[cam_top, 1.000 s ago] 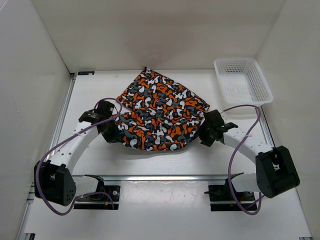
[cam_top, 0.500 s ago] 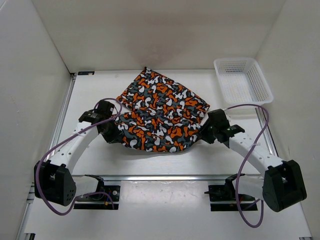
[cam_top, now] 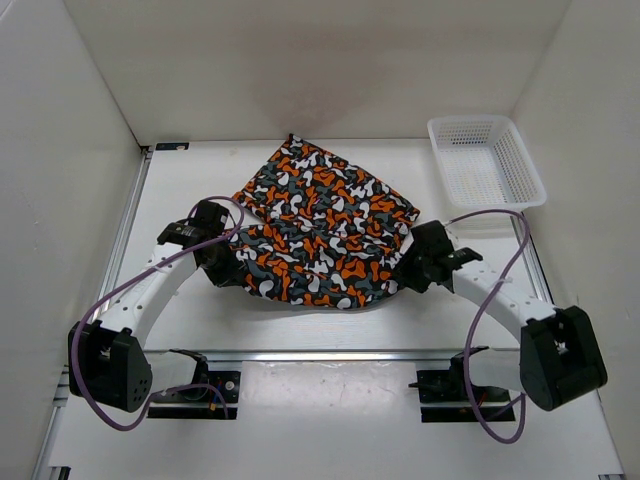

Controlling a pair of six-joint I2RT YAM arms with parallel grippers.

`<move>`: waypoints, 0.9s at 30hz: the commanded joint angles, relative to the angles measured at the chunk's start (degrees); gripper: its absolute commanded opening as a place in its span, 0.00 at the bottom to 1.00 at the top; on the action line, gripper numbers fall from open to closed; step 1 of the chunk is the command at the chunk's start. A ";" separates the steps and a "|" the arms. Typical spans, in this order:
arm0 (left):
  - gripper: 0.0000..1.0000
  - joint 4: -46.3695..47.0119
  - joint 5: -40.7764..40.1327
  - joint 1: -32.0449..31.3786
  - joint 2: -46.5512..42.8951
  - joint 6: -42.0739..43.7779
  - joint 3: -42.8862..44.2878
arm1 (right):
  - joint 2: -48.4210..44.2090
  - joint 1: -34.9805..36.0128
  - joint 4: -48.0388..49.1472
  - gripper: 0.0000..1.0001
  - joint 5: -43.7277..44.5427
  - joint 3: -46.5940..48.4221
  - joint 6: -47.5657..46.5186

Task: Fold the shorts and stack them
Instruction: Fold the shorts

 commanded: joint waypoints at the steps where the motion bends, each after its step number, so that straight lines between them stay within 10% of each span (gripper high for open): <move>1: 0.10 0.06 -0.11 -0.27 -0.32 0.57 1.97 | -5.66 0.27 -2.15 0.51 3.43 -1.20 0.16; 11: 0.10 0.06 -0.11 -0.27 -0.32 0.57 2.50 | -14.55 0.27 -4.45 0.54 1.60 -8.41 2.97; 27: 0.10 0.06 -0.11 -0.27 0.21 0.57 2.50 | 2.85 0.27 4.69 0.54 -0.61 -2.97 0.86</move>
